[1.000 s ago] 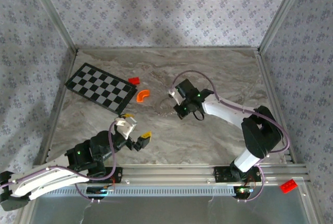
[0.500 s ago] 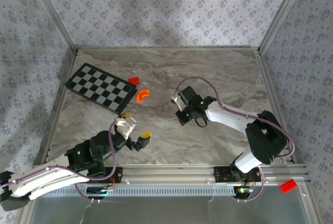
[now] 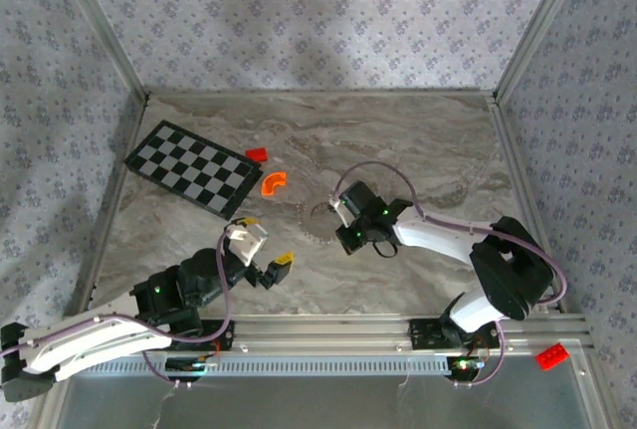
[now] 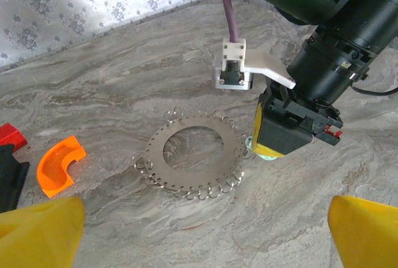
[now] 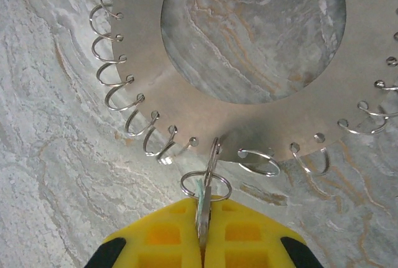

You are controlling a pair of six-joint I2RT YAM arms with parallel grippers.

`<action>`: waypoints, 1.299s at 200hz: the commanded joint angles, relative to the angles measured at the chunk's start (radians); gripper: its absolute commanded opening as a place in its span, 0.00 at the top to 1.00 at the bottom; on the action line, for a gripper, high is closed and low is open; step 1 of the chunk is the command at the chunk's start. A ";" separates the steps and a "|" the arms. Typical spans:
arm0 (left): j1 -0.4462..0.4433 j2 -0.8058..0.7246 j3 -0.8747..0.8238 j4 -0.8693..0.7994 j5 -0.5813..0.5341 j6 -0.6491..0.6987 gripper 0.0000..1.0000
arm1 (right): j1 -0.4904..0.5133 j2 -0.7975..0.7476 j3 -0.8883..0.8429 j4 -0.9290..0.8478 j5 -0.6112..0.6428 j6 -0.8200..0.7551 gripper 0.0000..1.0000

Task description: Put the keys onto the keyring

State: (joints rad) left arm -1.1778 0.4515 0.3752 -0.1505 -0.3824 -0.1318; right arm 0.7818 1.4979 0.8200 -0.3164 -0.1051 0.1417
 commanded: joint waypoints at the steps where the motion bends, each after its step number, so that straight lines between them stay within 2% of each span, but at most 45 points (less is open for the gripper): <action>1: 0.005 0.014 0.039 0.053 -0.003 0.003 0.00 | 0.011 -0.029 -0.030 0.049 -0.013 0.038 1.00; 159: 0.014 0.056 0.043 0.091 -0.016 0.004 0.00 | 0.016 -0.078 -0.154 0.138 -0.064 0.041 1.00; 260: 0.015 0.059 0.047 0.093 -0.005 -0.011 0.00 | 0.005 -0.115 -0.232 0.175 -0.050 0.080 0.93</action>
State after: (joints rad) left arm -1.1702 0.5137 0.3847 -0.0929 -0.3828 -0.1322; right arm 0.7921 1.3983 0.6083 -0.1490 -0.1539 0.1970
